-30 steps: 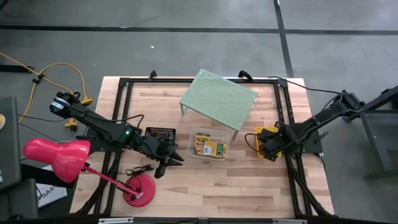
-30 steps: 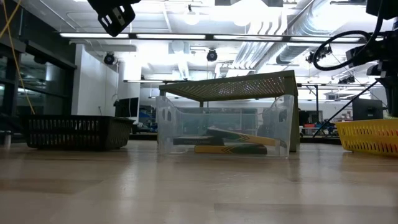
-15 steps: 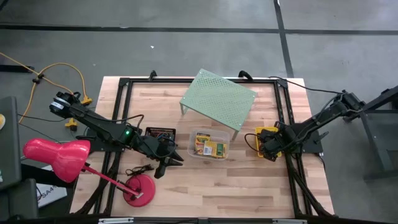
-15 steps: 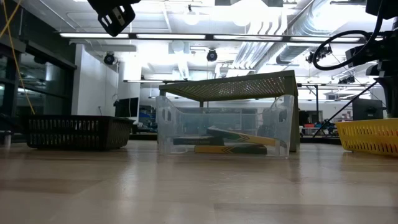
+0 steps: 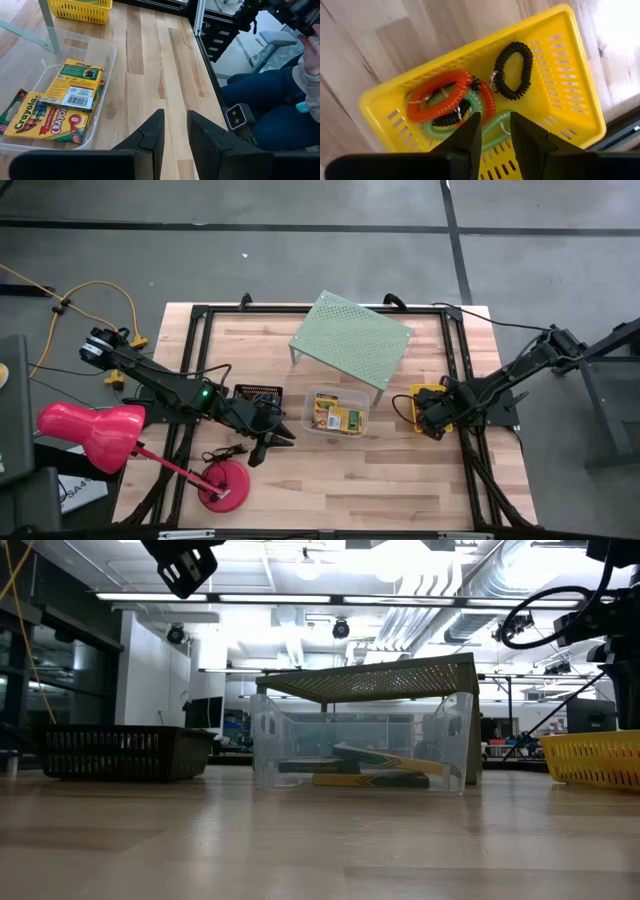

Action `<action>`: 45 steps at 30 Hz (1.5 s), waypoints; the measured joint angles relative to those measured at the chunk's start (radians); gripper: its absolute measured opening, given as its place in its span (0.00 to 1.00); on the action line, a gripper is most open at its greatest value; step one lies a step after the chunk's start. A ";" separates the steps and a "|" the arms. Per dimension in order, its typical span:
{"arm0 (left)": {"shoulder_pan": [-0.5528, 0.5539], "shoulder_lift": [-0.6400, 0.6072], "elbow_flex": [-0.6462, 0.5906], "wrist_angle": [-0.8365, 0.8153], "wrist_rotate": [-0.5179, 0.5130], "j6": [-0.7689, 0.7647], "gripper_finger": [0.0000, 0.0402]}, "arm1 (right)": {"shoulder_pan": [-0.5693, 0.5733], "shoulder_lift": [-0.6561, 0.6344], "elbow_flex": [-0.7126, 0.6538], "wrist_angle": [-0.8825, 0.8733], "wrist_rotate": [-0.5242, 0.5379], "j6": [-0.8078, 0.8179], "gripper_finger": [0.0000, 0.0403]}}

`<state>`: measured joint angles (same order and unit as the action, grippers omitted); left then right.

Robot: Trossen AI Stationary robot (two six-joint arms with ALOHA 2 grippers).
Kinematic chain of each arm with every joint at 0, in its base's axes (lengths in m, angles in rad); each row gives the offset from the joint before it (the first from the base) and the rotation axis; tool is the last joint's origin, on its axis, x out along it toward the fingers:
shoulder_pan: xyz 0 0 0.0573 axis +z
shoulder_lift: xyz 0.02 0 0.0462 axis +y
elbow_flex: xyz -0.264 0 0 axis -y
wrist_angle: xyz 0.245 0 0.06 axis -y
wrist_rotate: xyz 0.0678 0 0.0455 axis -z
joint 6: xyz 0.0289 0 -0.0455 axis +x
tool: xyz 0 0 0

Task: Pick & Place Office Desk Supplies
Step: Put the black bin with rubber bands on the shelf

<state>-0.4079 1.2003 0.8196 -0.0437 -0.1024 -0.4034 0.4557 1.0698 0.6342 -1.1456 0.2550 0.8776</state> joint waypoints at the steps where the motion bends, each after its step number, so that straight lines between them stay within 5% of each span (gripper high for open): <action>1: 0.000 0.000 0.000 0.000 0.000 0.000 0.19 | 0.000 0.000 0.000 0.009 0.000 0.000 0.22; 19: 0.000 0.000 0.000 0.000 0.000 0.000 0.19 | -0.013 -0.083 0.001 0.102 -0.156 -0.094 0.23; 45: 0.000 0.000 0.000 0.000 0.000 0.000 0.19 | -0.013 -0.233 0.002 0.456 -0.148 -0.386 0.23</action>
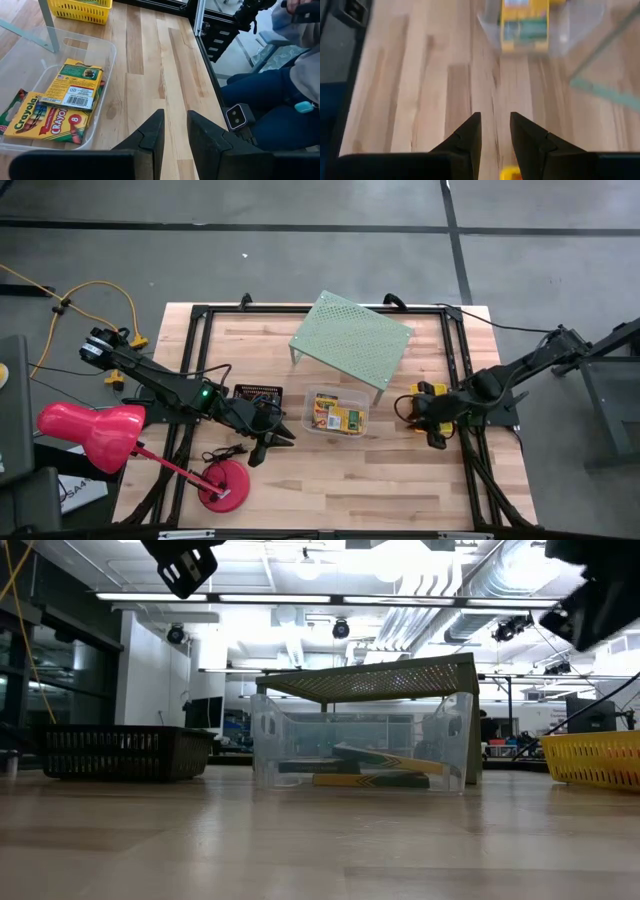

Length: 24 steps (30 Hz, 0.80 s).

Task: Pick & Place Office Desk Supplies
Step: Put the black bin with rubber bands on the shelf

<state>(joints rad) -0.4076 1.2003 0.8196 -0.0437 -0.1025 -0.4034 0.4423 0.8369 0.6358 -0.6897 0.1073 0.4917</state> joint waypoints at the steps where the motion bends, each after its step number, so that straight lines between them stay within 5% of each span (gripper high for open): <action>1: 0.000 0.000 0.000 0.000 0.000 0.000 0.19 | 0.000 -0.001 0.000 0.024 0.012 -0.014 0.23; 8: 0.000 0.000 0.000 0.000 0.000 0.000 0.19 | -0.003 -0.005 0.000 0.218 0.083 -0.157 0.23; 24: 0.000 0.000 0.000 0.000 0.000 0.000 0.19 | -0.111 -0.156 0.000 0.214 0.092 -0.312 0.23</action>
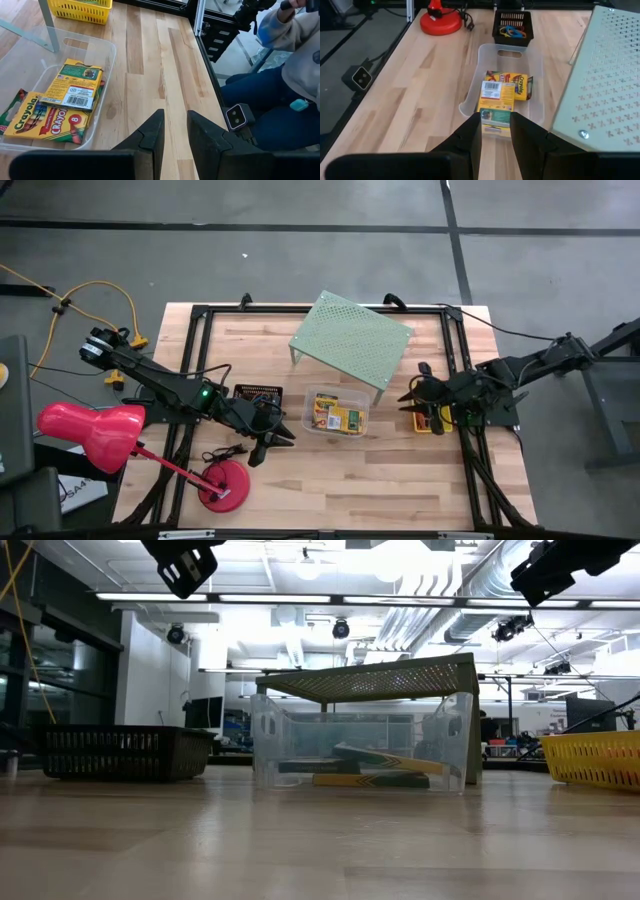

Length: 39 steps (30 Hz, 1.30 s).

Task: Pick & Place Office Desk Supplies
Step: Put the black bin with rubber bands on the shelf

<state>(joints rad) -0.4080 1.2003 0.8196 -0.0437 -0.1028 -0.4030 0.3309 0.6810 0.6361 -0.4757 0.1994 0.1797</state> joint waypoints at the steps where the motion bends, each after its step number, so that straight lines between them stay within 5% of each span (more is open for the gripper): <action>1: 0.000 0.000 0.000 0.000 0.000 0.000 0.19 | 0.000 0.000 0.000 -0.003 0.001 0.003 0.23; 39: 0.000 0.000 0.000 0.000 0.000 0.000 0.19 | 0.001 0.071 0.000 -0.007 0.008 0.052 0.23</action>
